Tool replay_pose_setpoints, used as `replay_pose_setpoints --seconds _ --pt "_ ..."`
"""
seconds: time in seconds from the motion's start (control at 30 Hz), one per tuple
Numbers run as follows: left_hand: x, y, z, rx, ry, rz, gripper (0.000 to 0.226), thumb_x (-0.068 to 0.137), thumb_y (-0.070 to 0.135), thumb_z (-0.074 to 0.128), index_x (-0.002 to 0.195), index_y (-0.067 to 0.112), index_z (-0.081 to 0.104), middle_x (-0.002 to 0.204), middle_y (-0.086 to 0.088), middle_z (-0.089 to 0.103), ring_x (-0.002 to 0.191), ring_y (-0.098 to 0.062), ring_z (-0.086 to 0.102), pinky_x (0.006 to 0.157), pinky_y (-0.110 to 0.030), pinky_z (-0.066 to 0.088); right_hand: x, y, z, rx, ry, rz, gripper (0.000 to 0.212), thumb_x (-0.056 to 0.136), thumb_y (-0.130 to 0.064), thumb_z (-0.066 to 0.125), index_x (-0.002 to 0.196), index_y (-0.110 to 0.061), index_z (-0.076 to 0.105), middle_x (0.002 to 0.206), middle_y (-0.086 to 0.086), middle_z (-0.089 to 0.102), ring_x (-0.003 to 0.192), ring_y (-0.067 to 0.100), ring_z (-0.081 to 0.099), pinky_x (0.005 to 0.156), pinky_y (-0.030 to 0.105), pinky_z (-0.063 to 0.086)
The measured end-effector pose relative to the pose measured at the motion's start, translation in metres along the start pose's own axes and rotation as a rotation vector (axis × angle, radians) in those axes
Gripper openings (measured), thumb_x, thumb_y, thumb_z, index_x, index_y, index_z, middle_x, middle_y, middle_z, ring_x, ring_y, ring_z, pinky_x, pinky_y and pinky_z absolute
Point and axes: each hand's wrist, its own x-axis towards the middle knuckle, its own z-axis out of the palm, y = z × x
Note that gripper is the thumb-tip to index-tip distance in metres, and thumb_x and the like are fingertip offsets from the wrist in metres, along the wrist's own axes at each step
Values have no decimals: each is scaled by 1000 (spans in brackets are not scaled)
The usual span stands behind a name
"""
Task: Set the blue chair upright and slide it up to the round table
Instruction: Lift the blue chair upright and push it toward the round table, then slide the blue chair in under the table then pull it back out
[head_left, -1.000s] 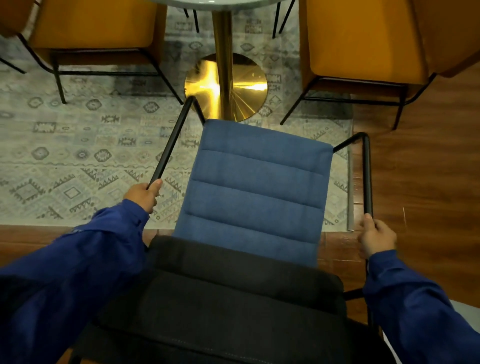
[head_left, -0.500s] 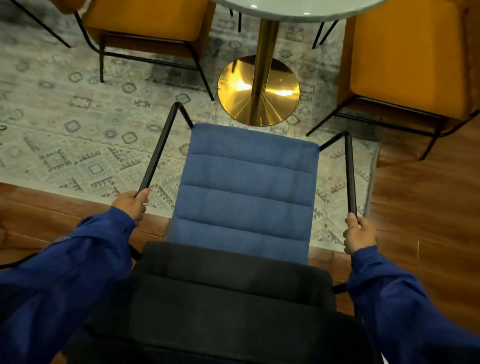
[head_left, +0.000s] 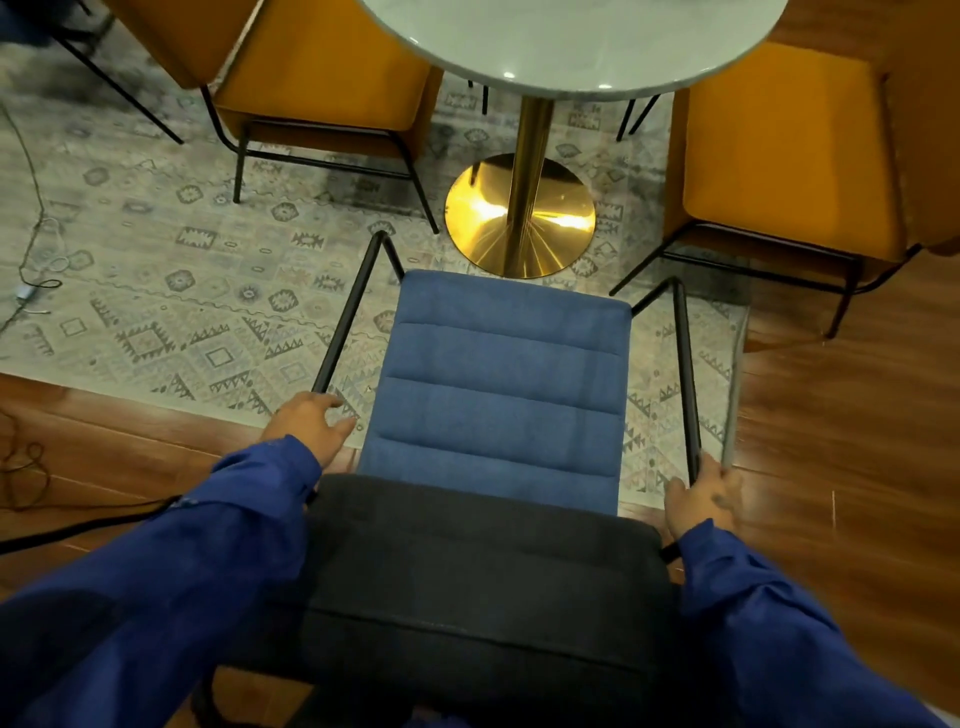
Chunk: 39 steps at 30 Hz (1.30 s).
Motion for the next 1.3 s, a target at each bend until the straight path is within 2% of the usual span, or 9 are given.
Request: replay_pose_setpoints --seconds 0.17,0.33,0.4,0.5,0.63,0.73,0.9,1.2,1.3 --pt "-53 25 3 70 -262 245 42 89 31 60 126 11 58 128 -13 62 118 -28 57 103 -35 43 -72 -26 -10 51 -193 -284 44 91 -16 56 135 -16 48 137 14 41 115 35 52 100 42 43" --pt "-114 14 9 152 -280 472 38 89 36 58 122 16 60 126 -9 62 118 -26 56 104 -35 43 -164 -27 -2 -82 -340 -437 38 95 -29 49 132 -18 51 135 7 49 126 26 46 107 36 34" --pt "-142 -7 11 193 -244 561 40 89 40 55 124 20 59 128 -7 59 120 -24 53 106 -34 40 -204 -20 7 -176 -236 -502 36 98 -33 43 130 -21 53 134 3 53 126 22 47 109 32 28" --pt "-178 -43 14 236 -135 672 48 88 45 51 132 25 51 139 -3 51 129 -24 46 110 -38 37 -251 -10 14 -154 -73 -522 41 99 -33 41 137 -21 49 145 1 46 137 19 37 116 33 19" --pt "-216 -80 16 287 -9 769 53 84 45 55 134 27 49 146 -4 41 136 -26 37 112 -44 32 -306 7 19 -133 -62 -531 51 95 -35 49 143 -22 40 155 3 30 146 21 20 119 37 17" --pt "-234 -93 21 292 -27 790 45 85 40 56 128 26 55 147 -6 39 136 -28 35 109 -46 38 -336 23 25 -161 -121 -508 52 93 -36 51 142 -23 41 157 4 26 144 22 25 117 38 24" --pt "-257 -109 27 326 -108 755 42 89 40 51 129 27 52 138 -1 46 127 -24 43 102 -42 43 -370 47 30 -235 -230 -495 52 94 -34 48 144 -21 38 149 2 40 134 22 40 113 34 30" --pt "-270 -124 59 443 -364 606 54 89 40 54 139 25 39 137 -5 52 119 -27 55 100 -40 46 -370 75 36 -415 -361 -496 60 92 -34 53 146 -21 32 152 5 36 139 25 35 116 37 26" --pt "-271 -121 71 509 -366 587 56 87 42 54 138 25 38 132 -6 54 116 -29 56 98 -41 45 -359 79 38 -416 -401 -526 58 91 -37 53 144 -23 33 151 2 37 139 23 34 117 41 23"
